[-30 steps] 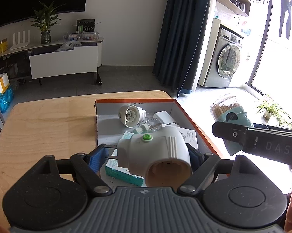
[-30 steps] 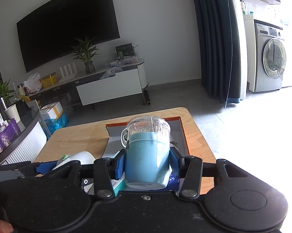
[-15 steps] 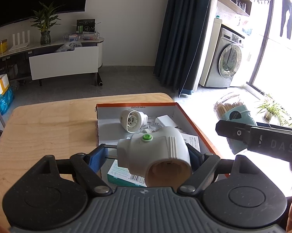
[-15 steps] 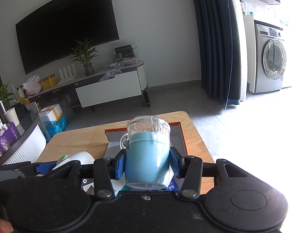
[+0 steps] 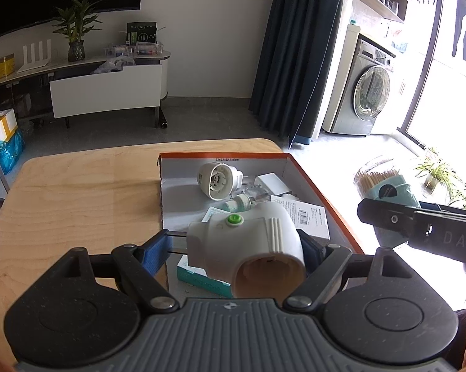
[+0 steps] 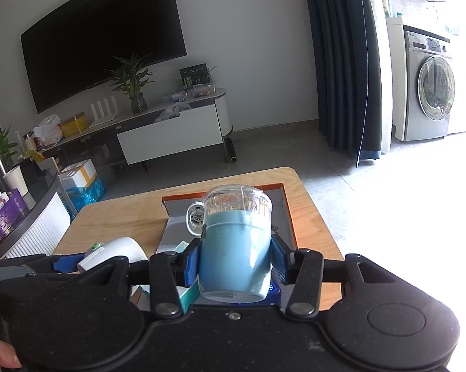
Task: Organize rigid objects
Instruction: 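Hold the socket adapter and toothpick cup above the tray with both tools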
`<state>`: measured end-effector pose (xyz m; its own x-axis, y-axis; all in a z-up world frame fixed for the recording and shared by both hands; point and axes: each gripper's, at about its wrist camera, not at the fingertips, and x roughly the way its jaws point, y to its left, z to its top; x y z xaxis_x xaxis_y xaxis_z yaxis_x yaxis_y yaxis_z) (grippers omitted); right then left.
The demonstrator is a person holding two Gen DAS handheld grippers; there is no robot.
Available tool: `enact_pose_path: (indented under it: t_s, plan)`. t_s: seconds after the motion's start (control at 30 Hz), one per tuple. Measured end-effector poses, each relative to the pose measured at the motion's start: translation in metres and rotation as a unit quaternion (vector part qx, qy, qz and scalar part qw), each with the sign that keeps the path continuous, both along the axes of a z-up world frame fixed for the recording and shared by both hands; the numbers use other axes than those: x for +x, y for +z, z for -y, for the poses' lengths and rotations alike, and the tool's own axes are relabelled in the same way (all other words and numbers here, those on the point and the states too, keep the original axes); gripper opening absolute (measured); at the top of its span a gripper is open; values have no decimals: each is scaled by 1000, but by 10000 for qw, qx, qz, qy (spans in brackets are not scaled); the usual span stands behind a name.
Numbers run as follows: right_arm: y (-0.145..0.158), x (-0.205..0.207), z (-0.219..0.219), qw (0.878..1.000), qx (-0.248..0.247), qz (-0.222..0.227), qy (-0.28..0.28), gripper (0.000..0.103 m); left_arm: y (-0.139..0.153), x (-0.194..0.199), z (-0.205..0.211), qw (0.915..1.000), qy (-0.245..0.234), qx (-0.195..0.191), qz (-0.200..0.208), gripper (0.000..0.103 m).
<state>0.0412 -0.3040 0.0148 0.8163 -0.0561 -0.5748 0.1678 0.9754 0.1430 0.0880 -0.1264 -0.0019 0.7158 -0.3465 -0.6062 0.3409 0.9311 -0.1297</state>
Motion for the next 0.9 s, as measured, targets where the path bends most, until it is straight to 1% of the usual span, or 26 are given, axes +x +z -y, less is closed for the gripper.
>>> enact_pose_path:
  t_s: [0.33, 0.47, 0.9]
  plan:
    - [-7, -2, -2, 9999, 28, -99, 26, 57, -6, -4, -2, 9999, -10, -9, -134, 85]
    - [-10, -3, -2, 9999, 47, -126, 34, 57, -5, -4, -1, 9999, -3, -4, -117, 85]
    - [-8, -5, 3, 10000, 37, -49, 69, 57, -1, -1, 1, 10000, -1, 9, -14, 85]
